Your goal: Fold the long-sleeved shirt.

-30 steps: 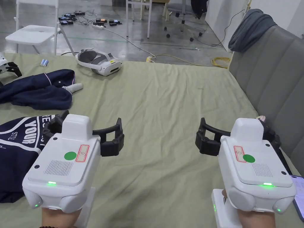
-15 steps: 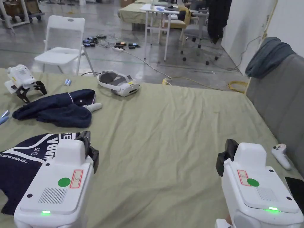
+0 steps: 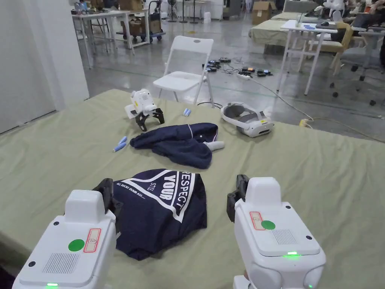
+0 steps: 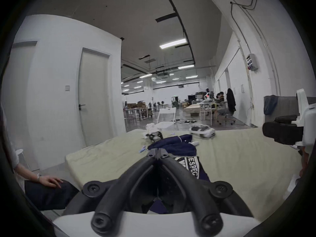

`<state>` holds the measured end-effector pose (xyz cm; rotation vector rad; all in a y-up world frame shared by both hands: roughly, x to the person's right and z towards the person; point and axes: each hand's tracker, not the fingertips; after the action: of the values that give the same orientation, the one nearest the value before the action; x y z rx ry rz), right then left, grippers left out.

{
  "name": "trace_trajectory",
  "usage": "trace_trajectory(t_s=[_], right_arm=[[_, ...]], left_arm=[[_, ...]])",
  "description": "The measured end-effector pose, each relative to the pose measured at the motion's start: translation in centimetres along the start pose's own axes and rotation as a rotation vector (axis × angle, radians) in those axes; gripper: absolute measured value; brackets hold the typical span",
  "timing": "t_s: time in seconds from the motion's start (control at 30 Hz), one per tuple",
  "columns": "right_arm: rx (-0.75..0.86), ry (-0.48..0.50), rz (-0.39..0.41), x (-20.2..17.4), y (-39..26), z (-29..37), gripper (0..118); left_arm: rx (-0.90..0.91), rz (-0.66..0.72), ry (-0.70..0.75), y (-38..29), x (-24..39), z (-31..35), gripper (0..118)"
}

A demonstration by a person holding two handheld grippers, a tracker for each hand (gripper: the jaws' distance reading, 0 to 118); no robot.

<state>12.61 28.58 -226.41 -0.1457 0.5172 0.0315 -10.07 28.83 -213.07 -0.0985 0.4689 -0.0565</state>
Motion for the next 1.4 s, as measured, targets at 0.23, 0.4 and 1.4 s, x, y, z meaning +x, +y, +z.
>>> trace_trajectory(t_s=[0.23,0.4,1.4], right_arm=[[-0.043,0.081,0.082,-0.9,-0.6,-1.9,0],[-0.072,0.118,0.122,-1.7,-2.2,-4.0,0],[-0.058,-0.4,-0.026,19.1,3.3,10.6,0]], left_arm=[[-0.324,0.109,-0.11,-2.6,-0.9,-11.2,105],[-0.612,0.122,-0.142,-7.2,-1.1,-22.9,106],[-0.302,0.079,-0.973,14.2,32.4,-14.1,6]])
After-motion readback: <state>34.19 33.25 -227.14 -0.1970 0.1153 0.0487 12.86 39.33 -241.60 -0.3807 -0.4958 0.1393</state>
